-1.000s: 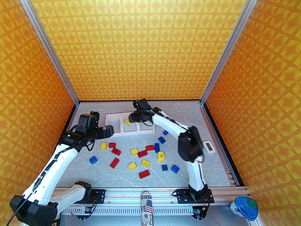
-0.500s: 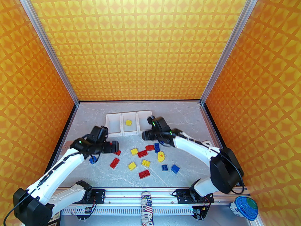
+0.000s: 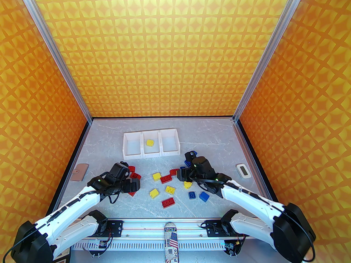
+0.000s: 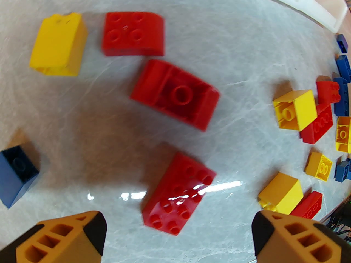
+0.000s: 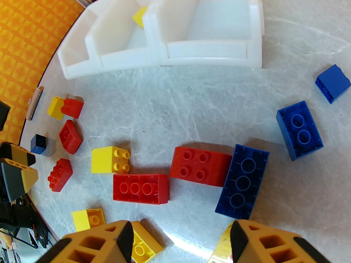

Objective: Sort the legos into containers by color

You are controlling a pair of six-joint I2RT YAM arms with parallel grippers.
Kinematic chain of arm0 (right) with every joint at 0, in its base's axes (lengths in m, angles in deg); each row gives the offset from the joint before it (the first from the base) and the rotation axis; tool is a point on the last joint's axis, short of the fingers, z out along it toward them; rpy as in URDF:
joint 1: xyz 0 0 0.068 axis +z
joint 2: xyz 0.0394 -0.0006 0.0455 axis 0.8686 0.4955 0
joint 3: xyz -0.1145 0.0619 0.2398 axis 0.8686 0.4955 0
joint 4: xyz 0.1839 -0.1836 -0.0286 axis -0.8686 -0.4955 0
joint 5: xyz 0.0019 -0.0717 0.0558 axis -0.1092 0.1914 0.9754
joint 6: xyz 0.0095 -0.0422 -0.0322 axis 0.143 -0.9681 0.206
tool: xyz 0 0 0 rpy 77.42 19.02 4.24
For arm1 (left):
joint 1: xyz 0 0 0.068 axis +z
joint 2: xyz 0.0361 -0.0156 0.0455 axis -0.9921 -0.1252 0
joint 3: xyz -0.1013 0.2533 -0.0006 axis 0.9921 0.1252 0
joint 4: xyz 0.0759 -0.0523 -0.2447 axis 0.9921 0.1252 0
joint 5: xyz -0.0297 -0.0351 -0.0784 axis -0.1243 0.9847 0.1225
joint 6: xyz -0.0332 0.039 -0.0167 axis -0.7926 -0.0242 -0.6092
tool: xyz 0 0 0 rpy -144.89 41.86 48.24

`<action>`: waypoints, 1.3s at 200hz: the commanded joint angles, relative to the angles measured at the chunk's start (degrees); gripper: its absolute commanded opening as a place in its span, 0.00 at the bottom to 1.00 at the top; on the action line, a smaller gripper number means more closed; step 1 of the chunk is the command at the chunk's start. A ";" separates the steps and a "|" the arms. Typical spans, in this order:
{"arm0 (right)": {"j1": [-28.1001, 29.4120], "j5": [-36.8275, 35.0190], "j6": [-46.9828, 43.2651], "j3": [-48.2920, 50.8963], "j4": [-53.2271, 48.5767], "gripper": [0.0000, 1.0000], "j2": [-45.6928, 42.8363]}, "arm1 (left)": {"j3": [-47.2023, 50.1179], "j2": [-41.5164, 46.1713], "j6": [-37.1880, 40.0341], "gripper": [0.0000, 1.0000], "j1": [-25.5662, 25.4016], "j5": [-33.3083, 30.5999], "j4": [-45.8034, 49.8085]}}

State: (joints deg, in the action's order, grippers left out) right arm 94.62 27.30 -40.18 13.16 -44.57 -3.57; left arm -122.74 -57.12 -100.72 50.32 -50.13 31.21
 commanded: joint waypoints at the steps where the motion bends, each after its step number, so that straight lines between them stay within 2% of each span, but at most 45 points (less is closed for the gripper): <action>1: 0.04 -2.42 0.73 0.72 -0.69 0.63 -2.69 | -0.65 -3.33 0.54 0.90 -1.27 -0.92 -3.14; 37: 0.08 -3.61 0.39 1.13 -3.38 0.64 -5.80 | -2.65 -9.70 2.04 0.84 -1.73 -2.62 -1.58; 89: 0.04 -5.43 0.07 2.11 -6.13 0.65 -10.04 | -2.93 -12.90 2.61 0.78 -2.28 -3.93 -1.37; 172: 0.04 -5.51 0.15 1.89 -6.62 0.65 -10.49 | -4.40 -17.82 2.45 0.62 -4.86 -3.95 -1.87; 222: 0.04 -6.21 -0.43 1.16 -7.51 0.65 -10.41 | -5.13 -19.02 1.55 0.43 -6.81 -4.14 -1.41; 260: 0.04 -6.39 -0.82 0.46 -7.65 0.66 -10.10 | -6.35 -18.89 1.48 0.36 -7.14 -4.16 -0.97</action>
State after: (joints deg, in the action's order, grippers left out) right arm 94.62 22.23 -40.26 14.73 -51.39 -13.51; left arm -126.85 -75.63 -98.95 43.74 -53.45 29.68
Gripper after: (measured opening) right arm 0.658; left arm 0.378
